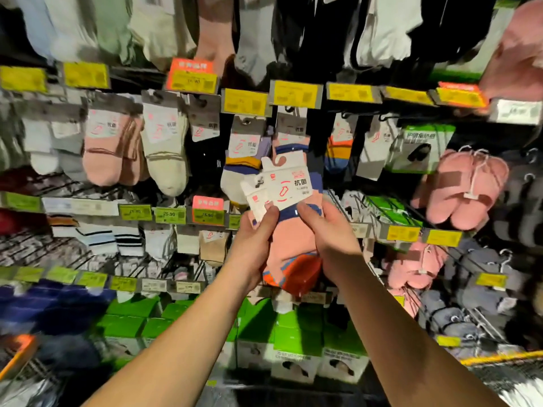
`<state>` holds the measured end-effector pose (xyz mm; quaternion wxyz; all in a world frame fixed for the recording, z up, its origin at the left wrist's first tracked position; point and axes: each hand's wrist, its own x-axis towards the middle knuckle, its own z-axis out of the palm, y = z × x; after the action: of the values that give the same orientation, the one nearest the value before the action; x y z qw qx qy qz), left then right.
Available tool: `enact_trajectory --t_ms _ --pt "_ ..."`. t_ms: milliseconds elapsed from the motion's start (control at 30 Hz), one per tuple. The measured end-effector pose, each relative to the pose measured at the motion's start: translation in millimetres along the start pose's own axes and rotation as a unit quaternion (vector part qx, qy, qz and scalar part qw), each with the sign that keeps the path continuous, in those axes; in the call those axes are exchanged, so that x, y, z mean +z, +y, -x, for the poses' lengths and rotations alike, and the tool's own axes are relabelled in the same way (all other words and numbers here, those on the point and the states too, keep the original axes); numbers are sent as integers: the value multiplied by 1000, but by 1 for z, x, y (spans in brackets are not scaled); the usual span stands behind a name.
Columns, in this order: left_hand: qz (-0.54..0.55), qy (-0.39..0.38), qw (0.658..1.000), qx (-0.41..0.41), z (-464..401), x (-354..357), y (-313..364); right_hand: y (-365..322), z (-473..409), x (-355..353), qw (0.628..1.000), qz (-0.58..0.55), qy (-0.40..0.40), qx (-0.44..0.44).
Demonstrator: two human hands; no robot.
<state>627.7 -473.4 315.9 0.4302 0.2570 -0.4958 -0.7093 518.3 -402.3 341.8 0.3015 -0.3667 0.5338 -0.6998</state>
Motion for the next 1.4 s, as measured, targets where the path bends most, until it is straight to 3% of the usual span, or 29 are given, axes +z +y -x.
enact_trajectory --t_ms 233,467,767,1067,1400 --pt "-38 41 998 38 -23 -13 13 -11 -36 -3 996 -56 -27 68" --pt "-69 111 988 87 -40 -23 26 -17 -79 -18 994 -95 -19 43" --pt "-50 125 984 114 -45 -31 43 -28 -133 -11 991 118 -8 -56" --pt "-26 119 988 93 -48 -31 51 -32 -177 -5 994 76 17 -75" --pt "3 109 990 89 -45 -22 54 -26 -202 -1 987 143 69 -35"
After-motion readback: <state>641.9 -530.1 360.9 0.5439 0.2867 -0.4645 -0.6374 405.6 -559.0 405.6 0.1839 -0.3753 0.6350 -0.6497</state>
